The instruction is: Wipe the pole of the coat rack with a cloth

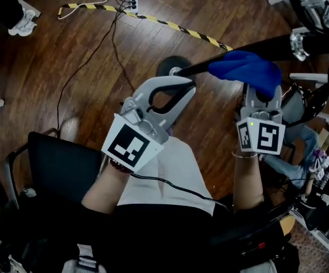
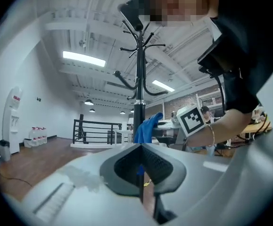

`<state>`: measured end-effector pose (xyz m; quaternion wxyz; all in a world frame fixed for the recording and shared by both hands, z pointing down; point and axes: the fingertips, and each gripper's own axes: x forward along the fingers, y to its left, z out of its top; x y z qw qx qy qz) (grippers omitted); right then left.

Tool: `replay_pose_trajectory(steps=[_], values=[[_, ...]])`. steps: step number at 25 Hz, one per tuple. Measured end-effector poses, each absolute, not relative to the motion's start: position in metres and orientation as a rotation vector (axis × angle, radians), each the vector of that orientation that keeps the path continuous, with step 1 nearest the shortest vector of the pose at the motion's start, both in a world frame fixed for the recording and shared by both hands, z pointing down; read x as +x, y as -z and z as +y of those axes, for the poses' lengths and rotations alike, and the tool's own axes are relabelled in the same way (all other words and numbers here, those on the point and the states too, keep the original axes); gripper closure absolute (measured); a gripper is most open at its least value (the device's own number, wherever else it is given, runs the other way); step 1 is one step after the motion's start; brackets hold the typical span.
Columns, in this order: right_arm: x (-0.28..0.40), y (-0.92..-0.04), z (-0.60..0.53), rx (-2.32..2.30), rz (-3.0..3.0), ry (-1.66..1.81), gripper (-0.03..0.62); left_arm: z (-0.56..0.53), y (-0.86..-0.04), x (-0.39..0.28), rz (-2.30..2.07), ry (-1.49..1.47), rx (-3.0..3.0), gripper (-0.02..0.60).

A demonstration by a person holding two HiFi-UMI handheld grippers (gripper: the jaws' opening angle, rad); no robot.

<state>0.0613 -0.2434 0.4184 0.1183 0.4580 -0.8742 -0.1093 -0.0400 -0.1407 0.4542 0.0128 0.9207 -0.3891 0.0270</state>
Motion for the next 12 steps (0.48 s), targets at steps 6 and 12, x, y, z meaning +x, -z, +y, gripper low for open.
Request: replay_pose_trajectory(steps=[6,12], values=[[0.05,-0.363,-0.201,1.334,-2.699,0.066,0.572,-0.112,-0.36,-0.027,-1.036,-0.18,2.953,0.575],[0.078,-0.275,-0.141,1.461,-2.839,0.105,0.572,-0.078,-0.279,0.003,-0.923,-0.521,3.197,0.575]])
